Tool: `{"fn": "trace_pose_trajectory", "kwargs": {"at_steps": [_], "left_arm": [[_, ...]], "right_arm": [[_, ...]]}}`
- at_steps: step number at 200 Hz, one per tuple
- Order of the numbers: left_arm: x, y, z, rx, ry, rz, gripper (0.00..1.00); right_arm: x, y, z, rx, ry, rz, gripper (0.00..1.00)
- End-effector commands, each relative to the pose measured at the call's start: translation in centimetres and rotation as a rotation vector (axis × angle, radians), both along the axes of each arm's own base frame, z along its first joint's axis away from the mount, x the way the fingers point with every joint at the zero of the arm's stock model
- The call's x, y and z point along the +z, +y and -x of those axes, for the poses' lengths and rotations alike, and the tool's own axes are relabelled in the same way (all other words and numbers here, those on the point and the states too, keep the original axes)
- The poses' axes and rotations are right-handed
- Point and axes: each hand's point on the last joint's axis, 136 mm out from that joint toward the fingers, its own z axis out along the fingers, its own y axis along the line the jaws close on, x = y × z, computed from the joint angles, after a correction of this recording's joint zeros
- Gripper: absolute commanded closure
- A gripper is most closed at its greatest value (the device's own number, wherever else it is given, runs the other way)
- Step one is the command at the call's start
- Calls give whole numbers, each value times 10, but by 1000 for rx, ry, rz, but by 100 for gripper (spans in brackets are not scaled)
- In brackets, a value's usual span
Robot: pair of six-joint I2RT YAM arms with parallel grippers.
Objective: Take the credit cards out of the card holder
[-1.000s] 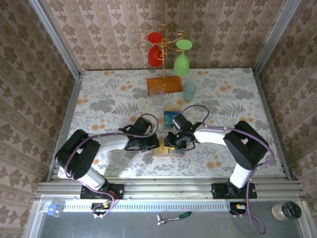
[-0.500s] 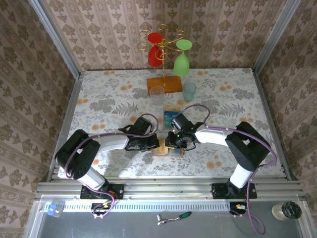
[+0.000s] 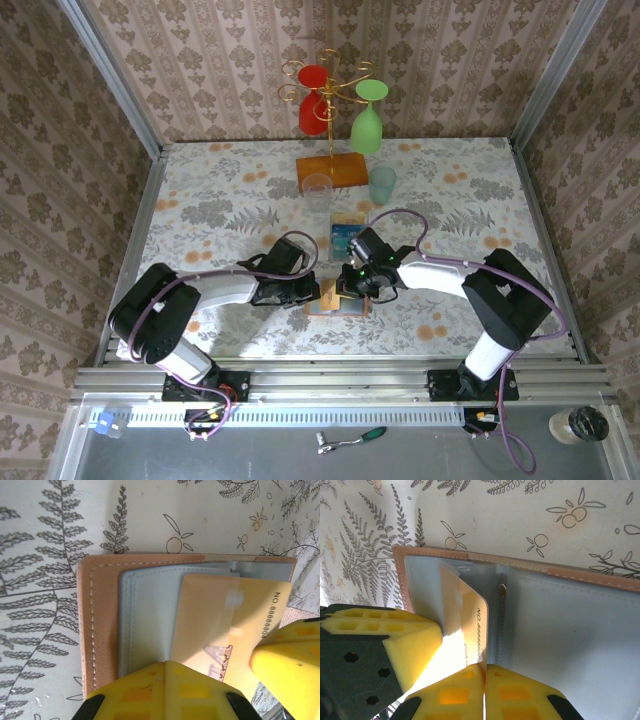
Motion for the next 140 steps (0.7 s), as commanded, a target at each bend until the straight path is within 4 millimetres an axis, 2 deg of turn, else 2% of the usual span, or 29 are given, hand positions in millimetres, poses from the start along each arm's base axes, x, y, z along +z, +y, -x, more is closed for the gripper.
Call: {"fn": "trace_pose_trajectory", "kwargs": {"at_steps": [1,45,124,140], "left_arm": [[-14,16,11,16,42,-62,97],[-12,15,12,23,40,-55,97],[-1,8,9,17,25,-44,97],[4,5,6,10,10,-39,94]], "right_arm": [[-5,-22,8,-9,10,72,93],[5,-31,8,-11,-7,78,95],[25,-31,5,17,-39,62,99],[31,-30,4,25,-48,55,100]]}}
